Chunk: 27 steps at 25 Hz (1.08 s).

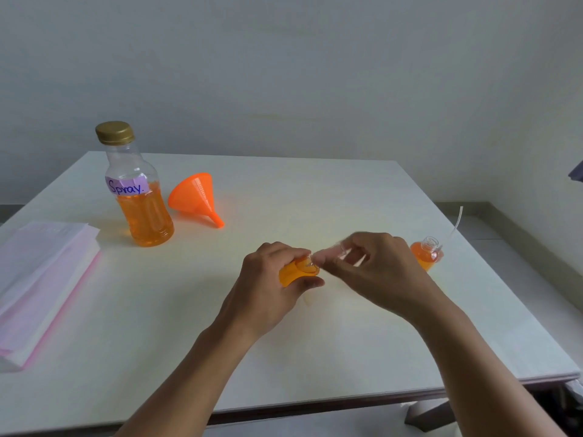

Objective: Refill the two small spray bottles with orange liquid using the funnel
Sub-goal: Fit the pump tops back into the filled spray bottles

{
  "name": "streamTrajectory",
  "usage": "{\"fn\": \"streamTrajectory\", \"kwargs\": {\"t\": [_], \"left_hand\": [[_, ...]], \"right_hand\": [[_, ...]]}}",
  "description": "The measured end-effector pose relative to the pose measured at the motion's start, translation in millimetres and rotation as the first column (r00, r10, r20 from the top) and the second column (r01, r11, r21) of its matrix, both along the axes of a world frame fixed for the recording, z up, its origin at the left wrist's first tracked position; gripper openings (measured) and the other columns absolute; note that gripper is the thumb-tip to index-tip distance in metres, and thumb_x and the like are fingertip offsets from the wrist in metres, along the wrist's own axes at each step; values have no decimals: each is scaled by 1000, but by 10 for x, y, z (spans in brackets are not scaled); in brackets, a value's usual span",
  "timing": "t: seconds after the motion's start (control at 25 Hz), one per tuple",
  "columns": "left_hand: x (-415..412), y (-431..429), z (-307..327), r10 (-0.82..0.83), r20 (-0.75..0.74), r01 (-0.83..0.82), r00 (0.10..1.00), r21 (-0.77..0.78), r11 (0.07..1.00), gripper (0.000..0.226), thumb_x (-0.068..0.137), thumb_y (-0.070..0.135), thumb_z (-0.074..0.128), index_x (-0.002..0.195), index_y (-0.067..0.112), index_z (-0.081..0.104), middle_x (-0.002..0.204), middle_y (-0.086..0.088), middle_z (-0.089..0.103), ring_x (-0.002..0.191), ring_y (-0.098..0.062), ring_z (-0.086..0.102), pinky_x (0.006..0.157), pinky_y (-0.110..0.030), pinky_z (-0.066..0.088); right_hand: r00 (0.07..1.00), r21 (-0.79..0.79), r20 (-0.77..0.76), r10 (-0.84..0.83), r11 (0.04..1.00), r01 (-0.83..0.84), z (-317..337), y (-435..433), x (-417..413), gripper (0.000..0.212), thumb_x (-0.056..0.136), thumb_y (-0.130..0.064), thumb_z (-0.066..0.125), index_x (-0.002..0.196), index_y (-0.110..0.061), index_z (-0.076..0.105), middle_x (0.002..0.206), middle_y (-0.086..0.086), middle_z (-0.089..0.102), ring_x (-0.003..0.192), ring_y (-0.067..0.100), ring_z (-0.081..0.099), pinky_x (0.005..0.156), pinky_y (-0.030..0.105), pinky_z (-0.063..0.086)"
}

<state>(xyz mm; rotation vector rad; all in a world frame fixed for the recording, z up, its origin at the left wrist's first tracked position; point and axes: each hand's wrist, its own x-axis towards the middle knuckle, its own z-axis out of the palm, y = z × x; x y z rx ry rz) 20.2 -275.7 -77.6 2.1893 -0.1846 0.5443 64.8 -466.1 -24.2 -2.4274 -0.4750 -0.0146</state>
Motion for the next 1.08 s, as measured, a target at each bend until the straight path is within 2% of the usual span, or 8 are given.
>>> {"fn": "streamTrajectory", "kwargs": {"t": [0.08, 0.2, 0.36, 0.52, 0.64, 0.84, 1.0, 1.08], "left_hand": [[-7, 4, 14, 5, 8, -5, 1000, -2, 1000, 44, 74, 43, 81, 111, 21, 72, 99, 9, 69, 91, -6, 61, 74, -20, 52], [-33, -5, 19, -1, 8, 1, 1000, 19, 1000, 45, 73, 39, 83, 113, 25, 71, 98, 9, 67, 91, -7, 61, 77, -22, 53], [-45, -26, 6, -2, -15, 2, 1000, 30, 1000, 53, 72, 43, 81, 119, 25, 68, 109, 7, 70, 97, -8, 63, 84, -24, 54], [-32, -4, 24, -38, -117, 36, 992, -16, 999, 60, 77, 45, 75, 132, 31, 57, 122, 16, 63, 107, 1, 58, 90, -12, 47], [-51, 12, 32, -74, -165, 78, 984, 19, 997, 43, 84, 45, 69, 125, 35, 60, 117, 16, 67, 101, 4, 57, 78, -1, 43], [-90, -35, 10, 17, 3, -17, 1000, 125, 992, 32, 83, 42, 72, 112, 28, 67, 97, 8, 72, 82, -9, 63, 70, -16, 52], [-102, -119, -69, 110, 127, -147, 986, 327, 933, 37, 79, 30, 79, 113, 19, 69, 98, 2, 75, 83, -19, 69, 70, -31, 59], [-92, -142, -40, 120, 133, -156, 984, 300, 941, 39, 79, 32, 79, 115, 21, 69, 104, 5, 75, 87, -16, 71, 75, -30, 60]], "right_hand": [[990, 31, -6, 143, 989, -143, 9, -5, -28, 35, 79, -49, 78, 112, -41, 69, 93, -17, 72, 82, 4, 69, 69, 24, 59], [981, 44, 104, 164, 985, -169, -51, 36, -26, 16, 86, -25, 79, 100, -32, 78, 86, -17, 74, 81, 5, 66, 67, 19, 55], [993, 35, 67, 94, 995, -97, -54, 69, -22, 18, 90, -40, 71, 81, -26, 78, 60, -13, 64, 60, 3, 58, 52, 15, 42], [995, 70, 66, 76, 994, -81, 12, -1, -9, 17, 90, -40, 71, 84, -26, 79, 65, -11, 69, 63, 6, 61, 51, 17, 43], [994, 80, 67, 92, 992, -97, 70, -62, -8, 17, 89, -38, 73, 84, -23, 80, 60, -10, 66, 55, 6, 56, 48, 18, 39], [997, 53, 45, 65, 996, -68, 51, -20, -11, 39, 88, -50, 69, 72, -15, 75, 51, 5, 51, 45, 9, 38, 43, 22, 30], [998, 100, -49, -43, 994, 47, 8, 31, -36, 49, 88, -44, 72, 61, -4, 64, 40, -6, 40, 40, 9, 35, 40, 17, 28], [993, 177, -75, -96, 978, 108, -14, 60, -34, 47, 87, -43, 74, 65, -2, 69, 43, -6, 50, 40, 9, 43, 41, 15, 33]]}}
